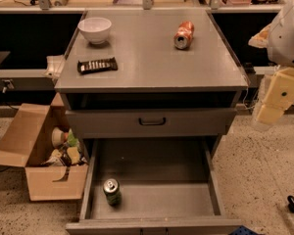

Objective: Pick green can from middle drawer and place on counter

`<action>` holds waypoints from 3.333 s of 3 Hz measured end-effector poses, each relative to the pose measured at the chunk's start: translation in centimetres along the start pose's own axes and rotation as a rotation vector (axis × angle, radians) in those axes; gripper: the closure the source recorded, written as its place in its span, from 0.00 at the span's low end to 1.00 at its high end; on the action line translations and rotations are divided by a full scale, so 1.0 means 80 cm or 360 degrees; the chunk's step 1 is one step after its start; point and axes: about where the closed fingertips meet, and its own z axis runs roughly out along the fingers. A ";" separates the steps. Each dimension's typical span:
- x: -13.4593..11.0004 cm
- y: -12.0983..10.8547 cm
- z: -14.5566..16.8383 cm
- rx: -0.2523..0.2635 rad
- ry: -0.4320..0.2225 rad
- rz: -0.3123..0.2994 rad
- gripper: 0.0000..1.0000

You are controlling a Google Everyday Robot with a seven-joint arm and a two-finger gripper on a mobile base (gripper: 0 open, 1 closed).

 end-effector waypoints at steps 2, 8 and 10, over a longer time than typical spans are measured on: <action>-0.020 0.073 0.115 -0.0229 -0.0205 0.0080 0.00; -0.016 0.166 0.517 -0.0574 -0.0485 0.0153 0.00; -0.020 0.168 0.540 -0.0578 -0.0518 0.0176 0.00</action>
Offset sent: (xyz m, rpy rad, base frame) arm -0.0677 0.0807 -0.2582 0.3154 0.3019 0.0111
